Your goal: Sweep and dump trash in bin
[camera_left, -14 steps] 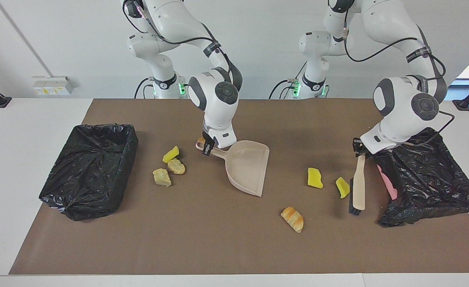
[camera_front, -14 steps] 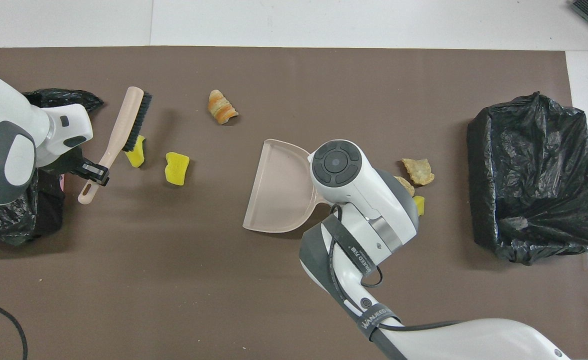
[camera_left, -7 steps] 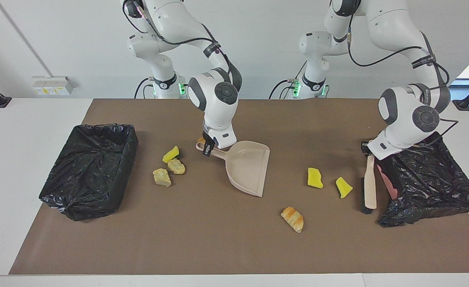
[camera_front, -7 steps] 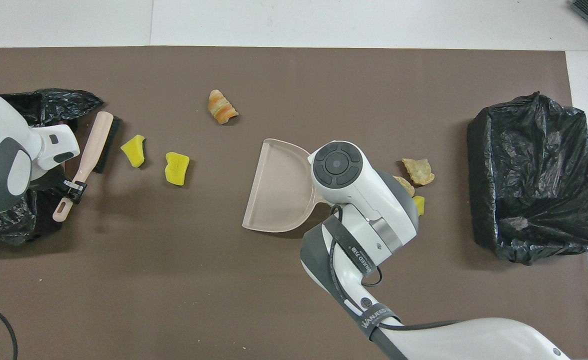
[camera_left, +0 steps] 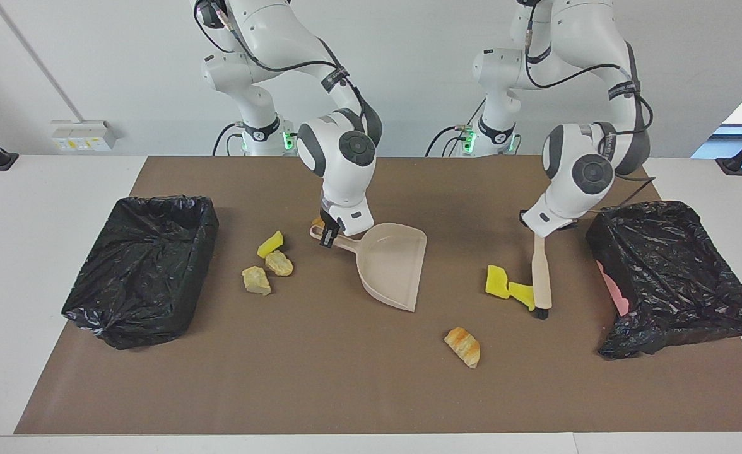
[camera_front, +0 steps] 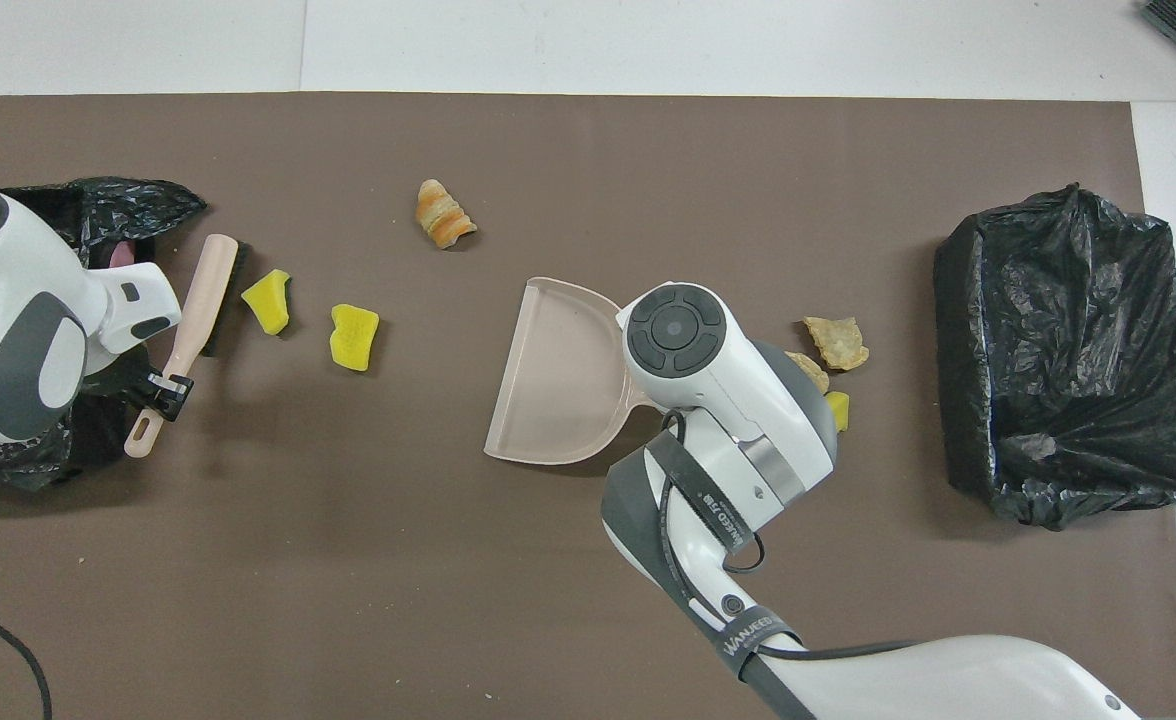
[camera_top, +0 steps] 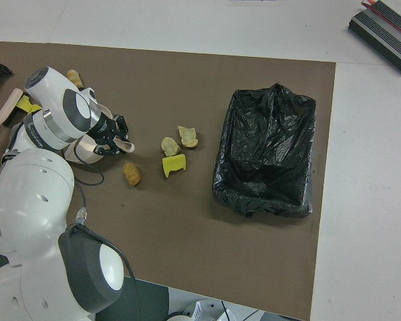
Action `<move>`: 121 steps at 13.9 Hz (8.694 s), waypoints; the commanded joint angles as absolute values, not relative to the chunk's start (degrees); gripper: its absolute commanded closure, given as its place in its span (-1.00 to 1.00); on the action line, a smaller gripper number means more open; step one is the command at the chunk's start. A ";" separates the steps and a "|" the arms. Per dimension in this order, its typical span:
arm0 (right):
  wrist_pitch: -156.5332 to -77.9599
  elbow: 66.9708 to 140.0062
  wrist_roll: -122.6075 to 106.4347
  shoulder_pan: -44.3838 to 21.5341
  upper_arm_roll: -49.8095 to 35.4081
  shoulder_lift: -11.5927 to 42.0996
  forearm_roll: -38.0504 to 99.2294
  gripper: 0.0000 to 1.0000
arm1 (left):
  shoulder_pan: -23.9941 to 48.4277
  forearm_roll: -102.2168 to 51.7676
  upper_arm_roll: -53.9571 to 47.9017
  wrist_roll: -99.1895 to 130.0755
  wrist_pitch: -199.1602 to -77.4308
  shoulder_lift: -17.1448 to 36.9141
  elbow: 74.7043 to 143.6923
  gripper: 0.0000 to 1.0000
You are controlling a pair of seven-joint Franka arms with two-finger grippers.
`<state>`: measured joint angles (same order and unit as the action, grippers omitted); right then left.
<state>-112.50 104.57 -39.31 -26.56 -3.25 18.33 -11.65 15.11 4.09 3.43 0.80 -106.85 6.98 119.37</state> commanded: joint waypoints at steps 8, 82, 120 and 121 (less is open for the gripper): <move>-114.08 106.08 -37.79 -25.75 -3.69 17.58 -12.13 1.00 | 36.64 -13.51 4.04 19.86 -113.99 4.39 122.08 1.00; -113.82 106.26 -38.41 -23.38 -3.69 17.40 -12.04 1.00 | 39.11 -6.76 2.99 34.10 -98.25 9.14 109.33 1.00; -92.12 100.72 -65.52 7.00 -1.67 -3.60 -7.55 1.00 | 65.83 -24.96 2.81 48.00 -125.59 -4.84 138.69 1.00; -92.63 100.81 -70.09 10.77 -1.50 -3.60 -8.78 1.00 | 65.66 -24.96 2.81 47.81 -125.60 -4.75 138.69 1.00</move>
<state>-92.79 100.44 -62.92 5.10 -1.41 -3.50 -8.16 64.80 -23.80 1.88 49.59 -124.03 -5.44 138.48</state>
